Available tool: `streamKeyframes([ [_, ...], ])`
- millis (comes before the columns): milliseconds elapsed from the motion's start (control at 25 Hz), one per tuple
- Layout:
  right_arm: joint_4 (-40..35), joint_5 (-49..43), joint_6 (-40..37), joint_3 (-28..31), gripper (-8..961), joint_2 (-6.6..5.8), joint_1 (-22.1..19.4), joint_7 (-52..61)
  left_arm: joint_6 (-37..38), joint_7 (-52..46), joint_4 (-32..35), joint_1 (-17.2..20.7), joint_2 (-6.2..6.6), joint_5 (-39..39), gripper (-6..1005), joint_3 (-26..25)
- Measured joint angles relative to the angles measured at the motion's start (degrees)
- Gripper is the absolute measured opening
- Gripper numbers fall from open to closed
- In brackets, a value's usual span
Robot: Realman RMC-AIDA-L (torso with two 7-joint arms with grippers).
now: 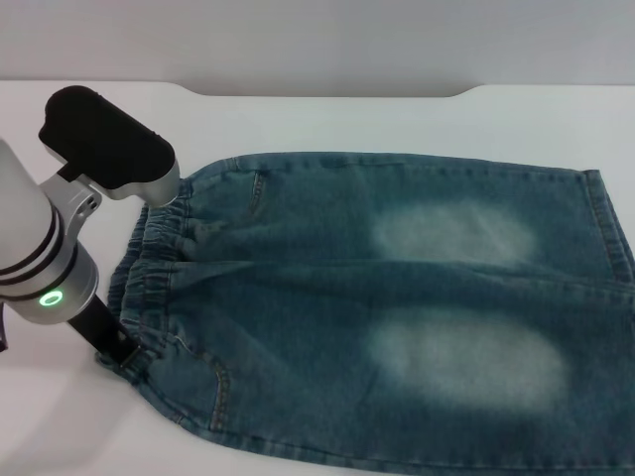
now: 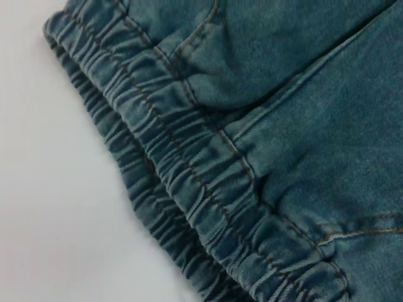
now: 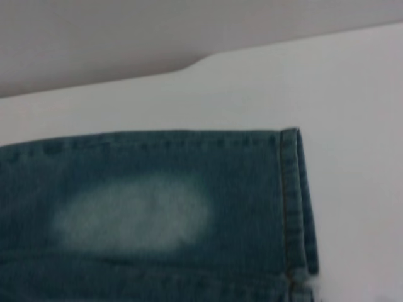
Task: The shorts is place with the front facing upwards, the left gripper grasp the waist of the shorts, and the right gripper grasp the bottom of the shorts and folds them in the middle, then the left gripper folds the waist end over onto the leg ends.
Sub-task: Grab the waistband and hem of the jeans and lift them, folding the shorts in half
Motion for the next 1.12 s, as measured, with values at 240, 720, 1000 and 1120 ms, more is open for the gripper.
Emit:
streamKeyframes([
  [240,-0.5,-3.0,3.6,-2.3,583,0.26,-0.6,2.4,-0.5,-0.2,-1.3,-0.6,-0.02,0.0,42,0.3],
  [720,-6.7,-1.8,1.4,-8.5,584,0.52,-3.8,3.1,-0.4,-0.4,-1.4,-1.5,-0.02,0.6,42,0.7],
  [1000,-7.2,-1.5,1.5,-8.8,585,0.53,-3.8,3.2,-0.8,-0.4,-1.4,-1.9,-0.01,2.0,42,0.8],
  [1120,-8.6,-1.5,1.4,-8.9,585,0.53,-4.2,3.2,-0.7,-0.5,-1.4,-2.0,-0.02,2.0,42,0.8],
])
